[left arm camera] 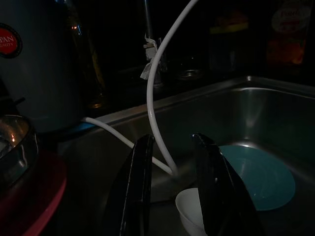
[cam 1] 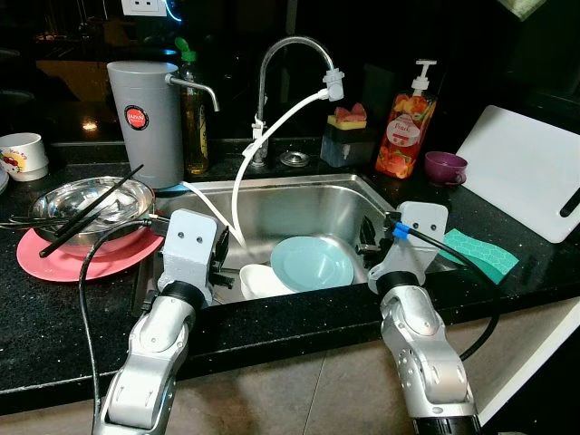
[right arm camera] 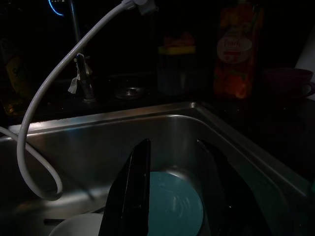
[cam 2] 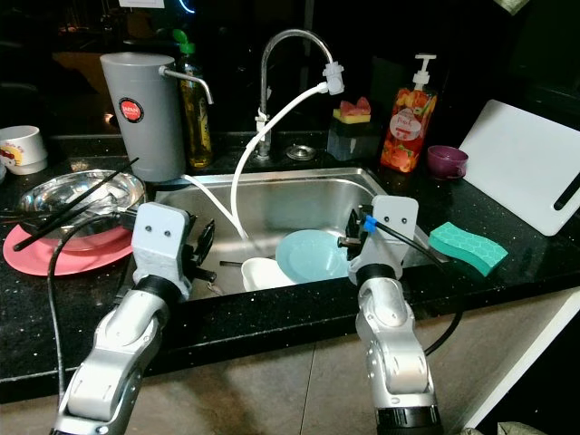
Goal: Kitchen organization
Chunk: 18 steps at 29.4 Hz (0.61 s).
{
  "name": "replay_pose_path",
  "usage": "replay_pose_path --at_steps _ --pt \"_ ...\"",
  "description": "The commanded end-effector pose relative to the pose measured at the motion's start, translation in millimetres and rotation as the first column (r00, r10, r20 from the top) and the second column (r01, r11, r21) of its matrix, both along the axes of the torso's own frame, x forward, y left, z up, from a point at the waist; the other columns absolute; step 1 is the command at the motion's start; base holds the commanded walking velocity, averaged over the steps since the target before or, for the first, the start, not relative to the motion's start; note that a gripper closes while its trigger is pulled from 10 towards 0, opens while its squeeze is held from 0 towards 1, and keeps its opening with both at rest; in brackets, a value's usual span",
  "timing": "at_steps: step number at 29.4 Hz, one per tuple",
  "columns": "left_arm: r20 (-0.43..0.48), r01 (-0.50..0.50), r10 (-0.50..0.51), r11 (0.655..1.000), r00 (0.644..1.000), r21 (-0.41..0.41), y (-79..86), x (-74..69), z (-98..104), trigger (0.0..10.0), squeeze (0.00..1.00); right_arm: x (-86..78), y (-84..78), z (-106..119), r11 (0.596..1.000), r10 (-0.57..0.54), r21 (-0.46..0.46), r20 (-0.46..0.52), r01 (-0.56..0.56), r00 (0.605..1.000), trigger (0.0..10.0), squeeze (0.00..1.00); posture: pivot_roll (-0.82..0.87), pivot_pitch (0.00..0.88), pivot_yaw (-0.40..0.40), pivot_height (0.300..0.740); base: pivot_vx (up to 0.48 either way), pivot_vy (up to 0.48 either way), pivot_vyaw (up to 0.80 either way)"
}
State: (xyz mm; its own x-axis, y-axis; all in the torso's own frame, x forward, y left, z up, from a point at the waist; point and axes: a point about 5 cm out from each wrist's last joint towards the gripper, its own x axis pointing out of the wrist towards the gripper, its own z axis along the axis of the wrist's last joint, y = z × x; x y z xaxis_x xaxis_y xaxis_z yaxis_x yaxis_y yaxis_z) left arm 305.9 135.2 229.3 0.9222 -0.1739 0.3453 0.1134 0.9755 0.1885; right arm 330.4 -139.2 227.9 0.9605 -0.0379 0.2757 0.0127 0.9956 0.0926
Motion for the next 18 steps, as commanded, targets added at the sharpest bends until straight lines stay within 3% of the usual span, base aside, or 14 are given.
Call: replay_pose_path --at_steps 1,18 --pt "-0.002 0.021 -0.021 1.0 1.0 0.001 -2.9 -0.7 -0.9 10.0 0.0 -2.0 -2.3 0.6 1.0 -0.011 0.006 0.002 0.011 1.0 10.0 0.0 0.12 0.082 -0.047 0.74 0.0 0.0 0.0" --pt "-0.005 0.002 -0.002 1.0 1.0 0.019 0.6 0.4 -1.3 10.0 0.0 -0.6 3.4 1.9 1.0 0.007 0.01 0.007 -0.007 1.0 10.0 0.0 0.13 0.077 -0.052 0.74 0.0 0.0 0.0"
